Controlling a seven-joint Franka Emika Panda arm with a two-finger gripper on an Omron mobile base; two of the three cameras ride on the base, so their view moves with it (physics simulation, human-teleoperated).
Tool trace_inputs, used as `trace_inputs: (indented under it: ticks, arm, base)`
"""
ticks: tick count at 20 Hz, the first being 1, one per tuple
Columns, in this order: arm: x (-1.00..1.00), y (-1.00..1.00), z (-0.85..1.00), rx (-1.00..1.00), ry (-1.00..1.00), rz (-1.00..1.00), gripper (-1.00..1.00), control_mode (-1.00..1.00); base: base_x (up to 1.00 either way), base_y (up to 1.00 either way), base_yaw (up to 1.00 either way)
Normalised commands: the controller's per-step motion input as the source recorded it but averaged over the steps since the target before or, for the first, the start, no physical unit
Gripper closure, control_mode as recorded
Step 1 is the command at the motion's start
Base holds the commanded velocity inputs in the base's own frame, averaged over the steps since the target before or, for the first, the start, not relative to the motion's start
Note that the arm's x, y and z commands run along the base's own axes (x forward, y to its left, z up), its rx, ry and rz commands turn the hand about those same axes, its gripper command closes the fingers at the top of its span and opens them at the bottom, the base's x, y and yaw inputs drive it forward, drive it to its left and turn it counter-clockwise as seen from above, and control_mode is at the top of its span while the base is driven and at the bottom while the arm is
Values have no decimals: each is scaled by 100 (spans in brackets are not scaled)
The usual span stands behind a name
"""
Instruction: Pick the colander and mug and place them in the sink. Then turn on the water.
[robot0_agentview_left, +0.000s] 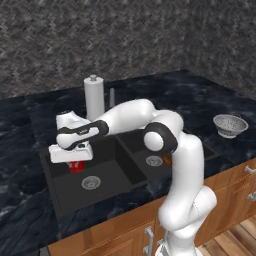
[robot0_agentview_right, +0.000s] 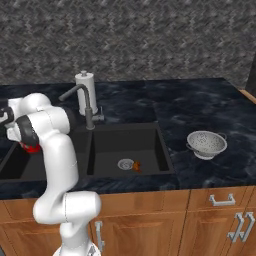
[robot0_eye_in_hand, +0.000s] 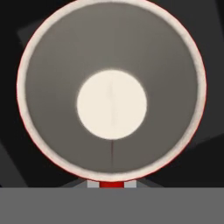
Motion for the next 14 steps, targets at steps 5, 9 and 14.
trace_inputs:
  ticks: [5, 9, 14]
  arm:
    - [15, 2, -27, 2, 1, 2, 100, -100]
    - [17, 16, -33, 0, 2, 0, 100, -100]
    - [14, 15, -39, 0, 0, 0, 100, -100]
  base:
    - [0, 0, 0]
    - [0, 0, 0]
    - [0, 0, 0]
